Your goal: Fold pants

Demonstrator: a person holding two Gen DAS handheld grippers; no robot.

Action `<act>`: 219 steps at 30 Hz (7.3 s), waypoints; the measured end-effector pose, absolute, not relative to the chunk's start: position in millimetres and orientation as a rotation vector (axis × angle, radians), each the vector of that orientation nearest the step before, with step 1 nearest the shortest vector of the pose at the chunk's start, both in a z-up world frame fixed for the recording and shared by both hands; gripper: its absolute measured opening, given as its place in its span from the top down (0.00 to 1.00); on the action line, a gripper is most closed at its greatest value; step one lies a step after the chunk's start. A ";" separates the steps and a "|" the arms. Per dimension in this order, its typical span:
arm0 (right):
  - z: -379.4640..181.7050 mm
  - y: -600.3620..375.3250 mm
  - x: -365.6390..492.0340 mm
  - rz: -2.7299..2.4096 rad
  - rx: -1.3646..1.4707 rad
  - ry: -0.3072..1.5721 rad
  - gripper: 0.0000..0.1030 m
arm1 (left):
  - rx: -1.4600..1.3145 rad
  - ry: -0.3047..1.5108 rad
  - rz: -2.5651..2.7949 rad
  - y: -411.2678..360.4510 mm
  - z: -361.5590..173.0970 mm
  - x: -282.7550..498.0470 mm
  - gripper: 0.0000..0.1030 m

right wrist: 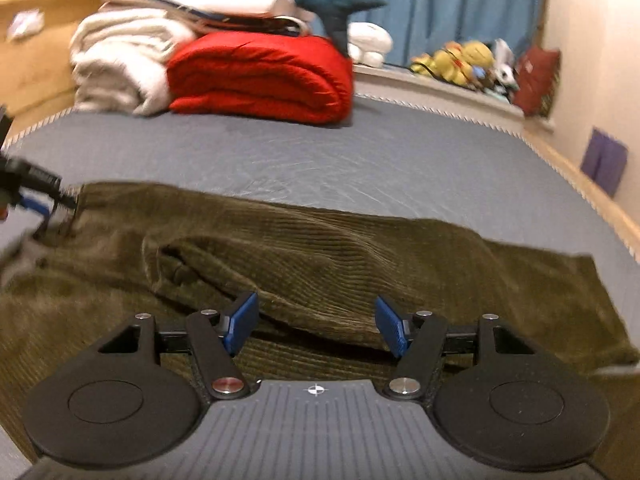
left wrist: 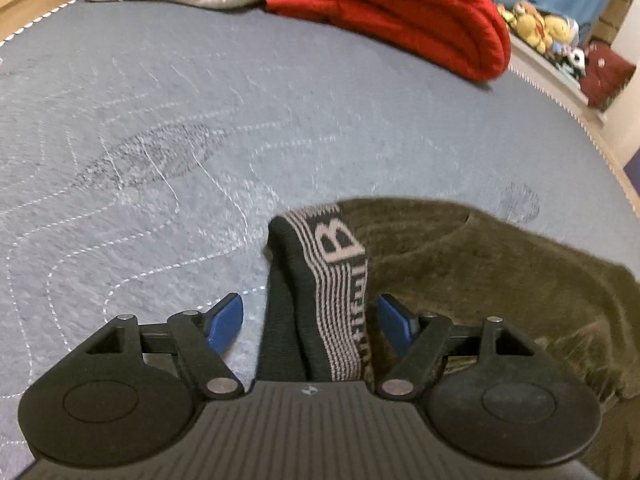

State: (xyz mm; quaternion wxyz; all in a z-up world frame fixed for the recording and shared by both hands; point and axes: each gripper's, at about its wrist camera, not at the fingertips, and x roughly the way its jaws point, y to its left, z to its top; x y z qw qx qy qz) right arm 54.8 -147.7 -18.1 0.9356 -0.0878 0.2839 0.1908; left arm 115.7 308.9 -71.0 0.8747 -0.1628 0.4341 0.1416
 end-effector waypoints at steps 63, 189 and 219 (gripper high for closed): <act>6.2 -151.0 19.0 0.419 -0.170 0.509 0.28 | 0.301 1.135 -0.220 131.2 -64.8 -41.6 0.51; 14.3 -207.3 128.5 0.313 0.005 0.527 0.37 | 0.169 0.727 -0.079 191.9 -30.1 193.8 0.82; 26.5 -387.6 110.0 -0.031 0.440 0.484 0.63 | 0.206 0.782 -0.320 79.6 27.5 -88.2 0.54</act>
